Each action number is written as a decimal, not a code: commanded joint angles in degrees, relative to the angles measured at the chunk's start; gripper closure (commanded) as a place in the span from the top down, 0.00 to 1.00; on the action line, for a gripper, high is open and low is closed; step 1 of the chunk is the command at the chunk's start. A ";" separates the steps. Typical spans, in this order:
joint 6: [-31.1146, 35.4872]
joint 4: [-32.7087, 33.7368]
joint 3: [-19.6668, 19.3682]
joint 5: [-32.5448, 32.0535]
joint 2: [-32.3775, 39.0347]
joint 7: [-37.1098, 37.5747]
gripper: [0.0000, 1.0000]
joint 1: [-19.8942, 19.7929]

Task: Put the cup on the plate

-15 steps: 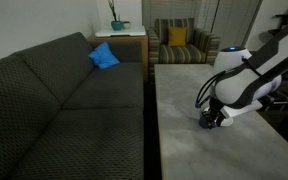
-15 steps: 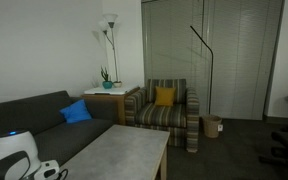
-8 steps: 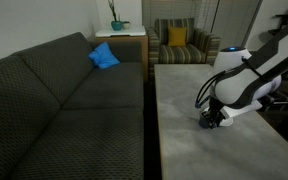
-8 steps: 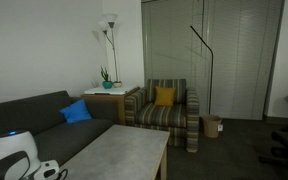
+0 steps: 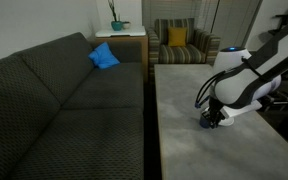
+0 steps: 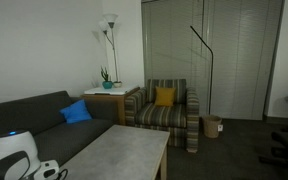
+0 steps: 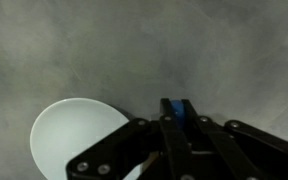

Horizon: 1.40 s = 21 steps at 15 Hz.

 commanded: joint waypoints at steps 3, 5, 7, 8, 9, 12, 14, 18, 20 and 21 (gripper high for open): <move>-0.19 0.17 1.04 -0.06 0.00 -1.65 0.03 -1.06; -0.22 0.24 1.34 -0.10 0.00 -2.14 0.03 -1.23; -0.31 0.37 2.01 -0.13 0.00 -3.32 0.03 -1.67; -0.38 0.43 2.28 -0.14 0.00 -3.90 0.03 -1.80; -0.43 0.49 2.75 -0.14 0.00 -4.73 0.03 -2.05; -0.74 0.68 4.15 -0.12 0.00 -7.21 0.03 -2.71; -0.89 1.00 4.10 -0.13 0.00 -7.62 0.03 -2.71; -0.54 2.14 4.77 -0.15 0.00 -9.82 0.03 -3.60; -0.49 2.87 5.03 -0.19 -0.01 -10.84 0.03 -4.07; -0.40 3.27 4.79 -0.24 -0.02 -10.94 0.03 -4.10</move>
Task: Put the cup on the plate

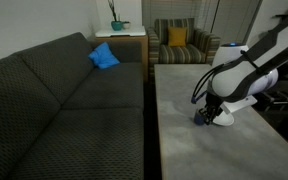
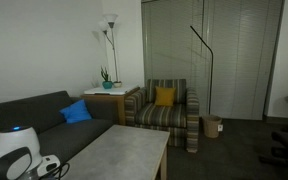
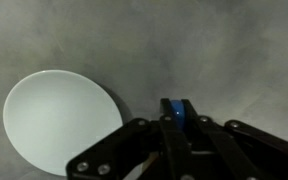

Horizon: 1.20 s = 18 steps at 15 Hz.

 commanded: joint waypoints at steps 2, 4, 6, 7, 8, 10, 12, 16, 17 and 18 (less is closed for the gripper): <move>-0.18 2.03 0.49 -0.10 -0.01 -1.46 0.03 -1.53; -0.47 2.64 0.02 0.05 -0.02 -0.87 0.03 -1.86; -0.58 2.92 -0.67 0.10 -0.02 -0.09 0.03 -2.11; -0.35 2.34 -1.25 0.19 -0.41 0.44 0.03 -2.22; -0.18 2.23 -1.81 0.26 -0.48 1.09 0.03 -2.38; -0.70 3.07 -3.46 0.36 -0.02 3.41 0.03 -2.61; -0.25 1.85 -5.19 0.71 -0.51 6.00 0.03 -2.68; -0.33 1.49 -6.26 0.95 -0.60 8.68 0.03 -3.62; -0.52 1.56 -6.02 1.03 -0.52 8.86 0.03 -3.98; -0.78 1.53 -5.73 1.14 -0.55 9.05 0.03 -4.29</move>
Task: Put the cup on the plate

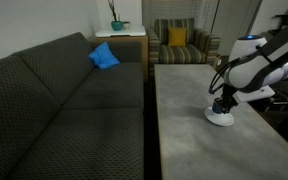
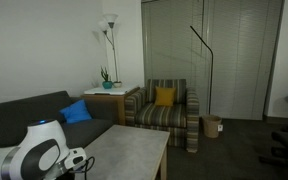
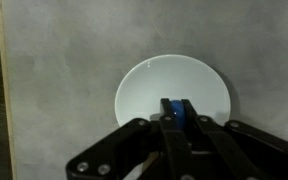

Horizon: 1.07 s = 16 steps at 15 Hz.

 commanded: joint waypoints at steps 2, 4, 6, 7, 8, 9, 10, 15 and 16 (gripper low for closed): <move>-0.91 -0.72 0.88 1.12 -0.41 0.61 0.03 -1.42; -1.51 0.10 1.34 1.50 0.05 0.30 0.03 -2.16; -1.56 0.03 1.89 1.83 0.08 -0.09 0.03 -2.73; -1.63 0.00 2.18 1.95 0.08 -0.29 0.03 -2.99; -1.78 -0.01 2.52 2.07 0.09 -0.48 0.03 -3.22; -1.99 -0.03 3.00 2.20 0.10 -0.81 0.03 -3.48; -2.20 -0.05 3.38 2.30 0.10 -0.96 0.03 -3.65; -3.69 -0.11 4.69 2.78 0.12 -1.26 0.03 -4.08; -3.88 -0.13 4.48 2.92 0.12 -0.80 0.03 -3.95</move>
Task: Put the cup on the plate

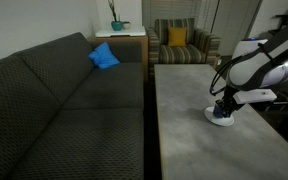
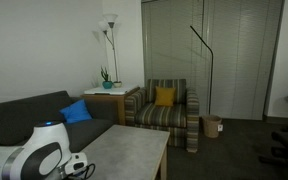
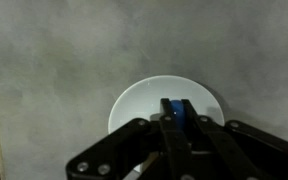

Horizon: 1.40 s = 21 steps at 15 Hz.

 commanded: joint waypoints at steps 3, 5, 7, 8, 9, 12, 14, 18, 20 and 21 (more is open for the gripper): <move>-1.51 -0.05 0.59 1.64 0.00 -0.82 0.03 -0.92; -1.47 -0.14 0.35 1.66 0.01 -0.68 0.03 -0.82; -1.90 -0.18 0.30 1.71 0.01 -0.61 0.03 -0.89; -2.05 -0.22 0.41 1.74 0.01 -0.78 0.03 -1.00; -2.27 -0.23 0.45 1.78 0.01 -0.81 0.03 -1.06; -2.97 -0.25 0.71 1.83 0.01 -1.19 0.03 -1.24; -3.17 -0.28 0.70 1.80 0.01 -1.22 0.03 -1.22; -1.08 -0.64 1.59 2.12 0.01 -1.95 0.03 -1.76; -0.85 -0.74 1.87 2.41 0.01 -1.91 0.03 -1.89; -0.67 -0.84 2.00 2.56 0.01 -1.89 0.03 -1.96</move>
